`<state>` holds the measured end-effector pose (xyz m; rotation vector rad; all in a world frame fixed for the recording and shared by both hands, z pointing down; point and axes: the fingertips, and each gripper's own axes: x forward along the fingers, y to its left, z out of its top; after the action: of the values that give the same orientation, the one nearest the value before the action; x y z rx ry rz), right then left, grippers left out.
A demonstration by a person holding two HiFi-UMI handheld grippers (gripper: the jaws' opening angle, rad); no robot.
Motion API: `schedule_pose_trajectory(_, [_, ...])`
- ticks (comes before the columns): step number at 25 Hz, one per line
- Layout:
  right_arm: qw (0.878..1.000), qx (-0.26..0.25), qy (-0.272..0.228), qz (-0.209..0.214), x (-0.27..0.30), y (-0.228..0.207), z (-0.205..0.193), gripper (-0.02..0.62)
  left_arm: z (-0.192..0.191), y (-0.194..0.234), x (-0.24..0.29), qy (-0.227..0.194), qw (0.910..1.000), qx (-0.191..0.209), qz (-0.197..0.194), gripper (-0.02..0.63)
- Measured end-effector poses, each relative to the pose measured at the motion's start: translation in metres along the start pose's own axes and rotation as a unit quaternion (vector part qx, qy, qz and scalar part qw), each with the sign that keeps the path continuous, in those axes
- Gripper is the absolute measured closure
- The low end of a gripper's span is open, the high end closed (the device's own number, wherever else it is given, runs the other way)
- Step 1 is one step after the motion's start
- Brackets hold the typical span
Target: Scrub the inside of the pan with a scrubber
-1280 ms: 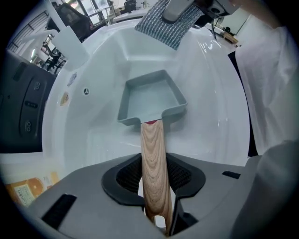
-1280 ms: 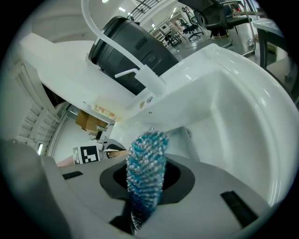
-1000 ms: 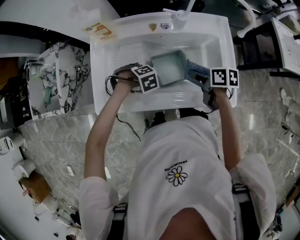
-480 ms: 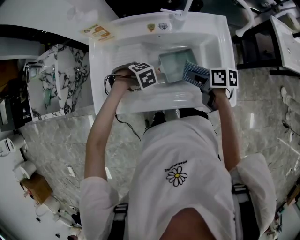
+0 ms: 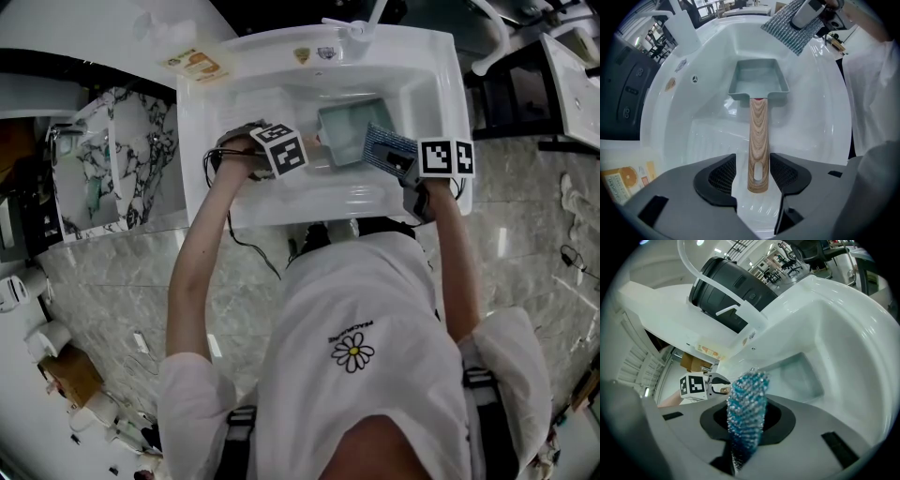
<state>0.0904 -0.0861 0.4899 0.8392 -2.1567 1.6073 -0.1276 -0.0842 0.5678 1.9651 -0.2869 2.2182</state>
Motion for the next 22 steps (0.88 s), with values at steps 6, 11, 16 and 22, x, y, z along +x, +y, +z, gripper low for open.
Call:
schedule_pose_trajectory(6, [1.000, -0.002, 0.000, -0.002, -0.001, 0.000, 0.003, 0.537, 0.003, 0.007, -0.021, -0.040, 0.9989, -0.022, 0.013, 0.371])
schedule_pose_trajectory(11, [0.999, -0.026, -0.020, -0.020, -0.007, 0.005, 0.015, 0.537, 0.026, 0.026, -0.071, -0.126, 0.9890, -0.056, 0.053, 0.374])
schedule_pose_trajectory(16, [0.987, -0.119, -0.080, -0.073, -0.026, 0.024, 0.048, 0.537, 0.057, 0.055, -0.154, -0.277, 0.9433, -0.142, 0.116, 0.402])
schedule_pose_trajectory(22, [0.960, -0.216, -0.158, -0.081, -0.051, 0.073, 0.079, 0.537, 0.075, 0.054, -0.245, -0.434, 0.8551, -0.229, 0.167, 0.458])
